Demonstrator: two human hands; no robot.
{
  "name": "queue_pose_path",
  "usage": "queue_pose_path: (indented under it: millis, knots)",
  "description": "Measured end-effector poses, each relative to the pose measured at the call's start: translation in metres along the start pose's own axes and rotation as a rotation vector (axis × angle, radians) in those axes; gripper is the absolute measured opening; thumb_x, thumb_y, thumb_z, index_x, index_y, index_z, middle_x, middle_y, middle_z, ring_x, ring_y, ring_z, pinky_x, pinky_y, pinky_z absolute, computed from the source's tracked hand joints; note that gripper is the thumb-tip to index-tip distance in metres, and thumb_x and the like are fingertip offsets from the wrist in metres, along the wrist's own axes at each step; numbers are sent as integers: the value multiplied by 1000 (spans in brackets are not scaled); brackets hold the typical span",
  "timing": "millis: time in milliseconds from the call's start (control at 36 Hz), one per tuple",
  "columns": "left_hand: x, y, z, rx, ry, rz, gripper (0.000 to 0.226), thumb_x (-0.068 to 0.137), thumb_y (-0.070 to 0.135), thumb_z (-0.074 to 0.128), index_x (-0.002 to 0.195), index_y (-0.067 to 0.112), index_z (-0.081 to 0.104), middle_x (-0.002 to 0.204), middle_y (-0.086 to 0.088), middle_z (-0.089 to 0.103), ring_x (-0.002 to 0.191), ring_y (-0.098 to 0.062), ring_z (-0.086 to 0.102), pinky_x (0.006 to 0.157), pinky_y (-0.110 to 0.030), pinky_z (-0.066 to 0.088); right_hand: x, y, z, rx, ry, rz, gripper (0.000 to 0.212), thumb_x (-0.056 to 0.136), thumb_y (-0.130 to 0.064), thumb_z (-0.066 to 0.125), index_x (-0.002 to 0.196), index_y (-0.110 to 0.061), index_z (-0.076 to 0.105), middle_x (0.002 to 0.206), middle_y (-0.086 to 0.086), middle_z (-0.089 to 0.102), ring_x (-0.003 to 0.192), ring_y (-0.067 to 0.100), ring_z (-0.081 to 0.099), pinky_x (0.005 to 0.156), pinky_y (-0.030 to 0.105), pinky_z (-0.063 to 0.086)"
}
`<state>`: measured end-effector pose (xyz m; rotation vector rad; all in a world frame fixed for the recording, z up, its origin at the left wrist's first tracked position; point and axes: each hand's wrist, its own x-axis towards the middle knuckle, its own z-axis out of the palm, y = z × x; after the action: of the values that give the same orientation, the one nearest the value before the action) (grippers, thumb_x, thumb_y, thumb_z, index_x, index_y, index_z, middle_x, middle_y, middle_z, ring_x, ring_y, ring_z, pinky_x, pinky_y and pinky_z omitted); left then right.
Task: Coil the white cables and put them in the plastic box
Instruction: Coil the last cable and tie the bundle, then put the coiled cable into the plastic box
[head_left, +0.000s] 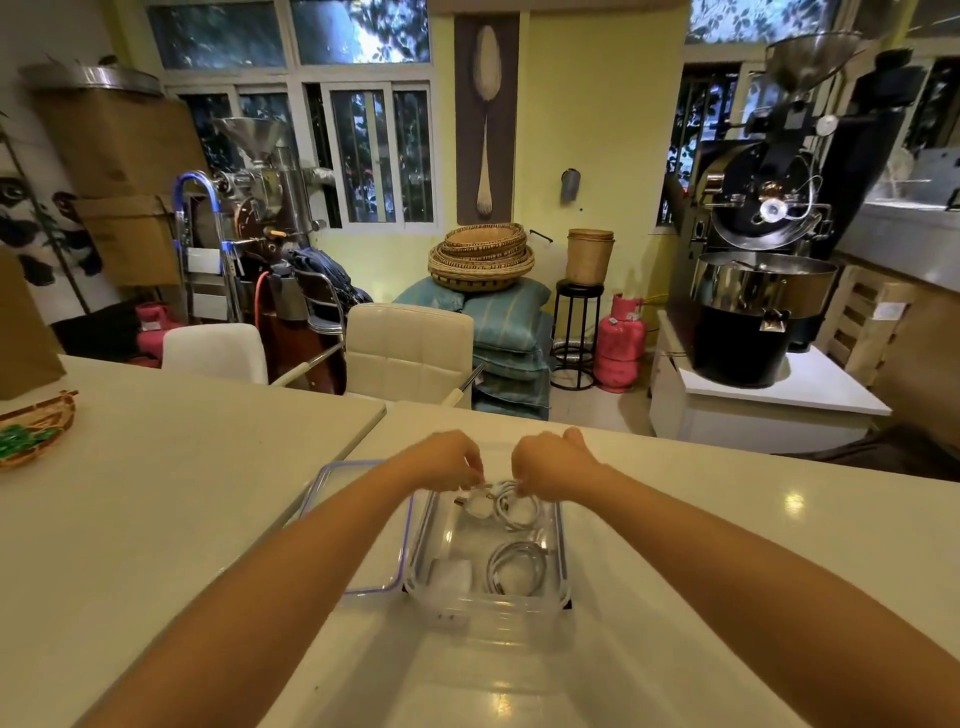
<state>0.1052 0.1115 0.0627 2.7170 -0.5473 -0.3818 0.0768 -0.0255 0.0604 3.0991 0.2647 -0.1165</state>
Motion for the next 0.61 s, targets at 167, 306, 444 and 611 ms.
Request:
queue_pose_path:
  millis: [167,306,444,611]
  knots:
    - [-13,-32,-34,-52,199,-100,24,88,9,54,107,1,64,111,-17,66,96,-25,60,89,-32,47,13,-23,-37,279,1,-36,41,91,-25,53,120,4,55,128,18,55,117,32,49,97,40,43]
    - [-26,-74,-37,9,236,-280,26,89,10,51,110,0,62,118,-18,62,108,-30,58,90,-32,45,17,-69,-45,624,-7,-35,41,90,-21,54,120,6,52,125,19,53,108,28,51,87,35,43]
    - [-35,-120,-25,102,170,-465,32,92,15,46,118,-1,53,124,-18,58,111,-31,57,88,-32,47,30,-115,-25,918,-142,33,19,88,-15,55,101,0,57,103,16,53,90,21,49,72,26,45]
    - [-45,-148,-3,5,81,-581,37,94,19,38,122,-4,44,112,-20,61,55,-17,52,47,-24,43,40,-146,12,977,-271,162,45,92,-13,49,131,6,39,140,19,42,128,30,42,103,34,37]
